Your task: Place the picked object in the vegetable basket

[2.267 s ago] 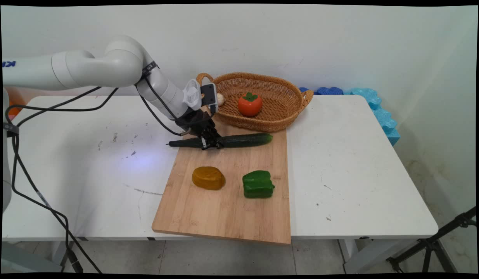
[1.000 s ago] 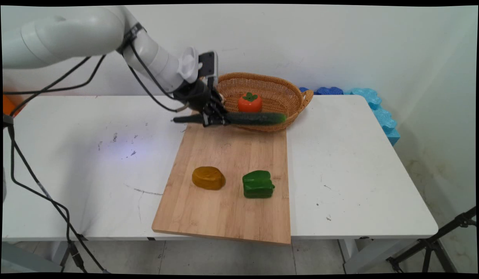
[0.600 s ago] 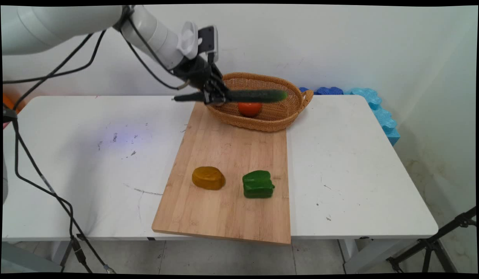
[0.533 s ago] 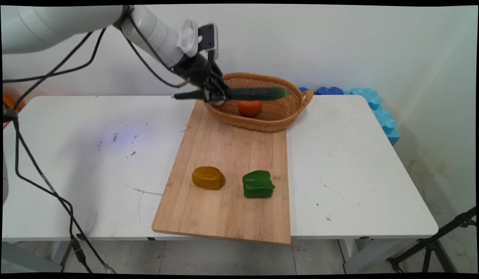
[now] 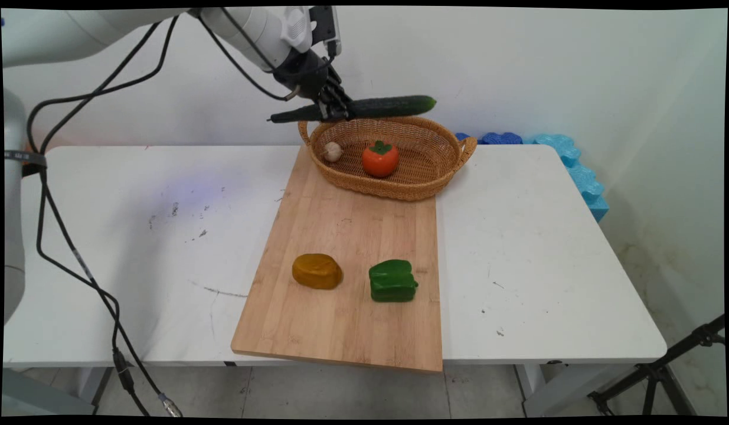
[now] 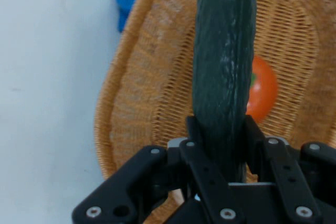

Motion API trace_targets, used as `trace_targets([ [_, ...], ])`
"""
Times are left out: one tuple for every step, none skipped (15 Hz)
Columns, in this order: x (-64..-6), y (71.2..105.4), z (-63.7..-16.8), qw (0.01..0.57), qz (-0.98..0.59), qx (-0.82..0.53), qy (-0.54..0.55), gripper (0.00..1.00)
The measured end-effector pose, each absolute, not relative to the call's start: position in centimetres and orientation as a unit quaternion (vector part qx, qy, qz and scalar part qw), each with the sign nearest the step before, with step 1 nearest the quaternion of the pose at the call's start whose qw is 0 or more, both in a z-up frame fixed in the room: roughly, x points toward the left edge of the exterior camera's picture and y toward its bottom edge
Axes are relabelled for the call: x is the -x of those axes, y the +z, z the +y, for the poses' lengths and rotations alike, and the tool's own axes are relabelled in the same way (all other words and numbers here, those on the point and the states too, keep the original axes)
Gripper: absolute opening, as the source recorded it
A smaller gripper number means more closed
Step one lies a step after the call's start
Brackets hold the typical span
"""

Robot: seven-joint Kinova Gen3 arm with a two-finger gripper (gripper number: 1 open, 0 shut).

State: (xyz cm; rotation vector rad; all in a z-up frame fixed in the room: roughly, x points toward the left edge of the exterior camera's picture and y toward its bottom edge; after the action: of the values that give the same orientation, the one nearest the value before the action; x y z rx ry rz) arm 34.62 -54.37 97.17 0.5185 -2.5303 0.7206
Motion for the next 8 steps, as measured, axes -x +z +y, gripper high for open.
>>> trace_targets([
  [-34.7,97.0,-55.2,0.227,-0.917,-0.196,0.264,0.00],
  [-34.8,96.9,-55.8,0.226,-0.916,-0.201,0.265,0.00],
  [-34.9,96.7,-56.4,0.224,-0.914,-0.208,0.266,0.00],
  [-34.9,96.5,-56.9,0.224,-0.913,-0.212,0.266,0.00],
  [-34.8,96.2,-57.4,0.223,-0.912,-0.217,0.266,0.00],
  [-34.8,96.0,-57.8,0.223,-0.912,-0.221,0.265,0.00],
  [-34.7,95.7,-58.3,0.223,-0.911,-0.225,0.265,0.00],
  [-34.7,95.4,-58.7,0.223,-0.910,-0.229,0.264,0.00],
])
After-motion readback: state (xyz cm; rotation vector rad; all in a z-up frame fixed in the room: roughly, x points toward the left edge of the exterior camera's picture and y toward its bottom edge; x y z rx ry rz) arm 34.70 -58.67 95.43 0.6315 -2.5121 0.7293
